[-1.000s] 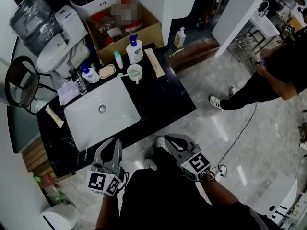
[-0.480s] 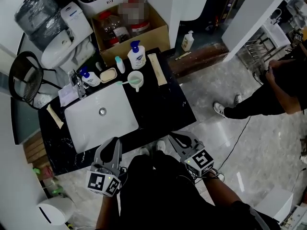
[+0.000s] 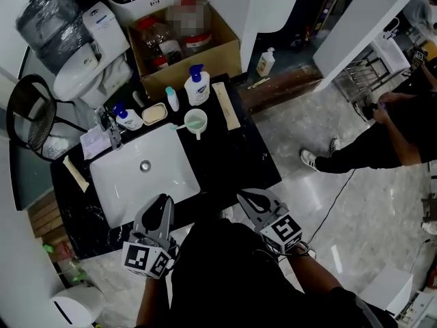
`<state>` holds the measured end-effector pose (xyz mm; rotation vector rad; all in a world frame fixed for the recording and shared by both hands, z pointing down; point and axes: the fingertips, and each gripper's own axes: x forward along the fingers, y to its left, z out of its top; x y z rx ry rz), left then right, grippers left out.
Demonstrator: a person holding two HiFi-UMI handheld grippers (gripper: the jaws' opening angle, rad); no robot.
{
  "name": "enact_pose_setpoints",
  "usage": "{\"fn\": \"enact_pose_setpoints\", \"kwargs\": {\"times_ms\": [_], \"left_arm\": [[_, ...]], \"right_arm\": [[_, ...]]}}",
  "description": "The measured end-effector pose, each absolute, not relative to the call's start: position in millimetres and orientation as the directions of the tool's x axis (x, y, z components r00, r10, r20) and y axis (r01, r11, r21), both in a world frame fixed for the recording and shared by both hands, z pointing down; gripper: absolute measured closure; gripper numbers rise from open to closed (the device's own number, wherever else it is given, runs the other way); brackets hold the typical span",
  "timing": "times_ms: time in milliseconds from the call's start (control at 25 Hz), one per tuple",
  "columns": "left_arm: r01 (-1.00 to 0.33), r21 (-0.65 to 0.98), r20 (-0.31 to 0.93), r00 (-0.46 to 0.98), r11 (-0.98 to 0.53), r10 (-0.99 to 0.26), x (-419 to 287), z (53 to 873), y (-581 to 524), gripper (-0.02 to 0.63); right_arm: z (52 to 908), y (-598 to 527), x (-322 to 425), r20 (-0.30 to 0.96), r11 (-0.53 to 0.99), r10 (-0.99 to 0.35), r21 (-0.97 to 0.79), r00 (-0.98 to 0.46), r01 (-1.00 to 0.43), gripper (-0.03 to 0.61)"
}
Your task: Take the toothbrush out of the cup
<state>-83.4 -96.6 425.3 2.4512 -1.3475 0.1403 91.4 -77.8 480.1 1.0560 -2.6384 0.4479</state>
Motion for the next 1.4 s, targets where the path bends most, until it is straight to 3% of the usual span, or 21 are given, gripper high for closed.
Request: {"fn": "enact_pose_setpoints", "kwargs": {"times_ms": [800, 1400], "left_arm": [[-0.783, 0.277, 0.208, 0.615, -0.558, -0.760, -133.7, 433.6, -162.1, 0.531], [-0.829, 0.288, 0.229, 0.545, -0.479, -0.806, -127.6, 436.8, -178.1, 0.604]], "right_arm": [[469.5, -148.9, 19.8, 0.380, 0.674, -0.647, -0.120, -0.661, -0.729, 0.563], [481.0, -219.3, -0.4, 0.389, 0.764, -0.553, -0.117, -0.737, -0.635, 0.555]]}}
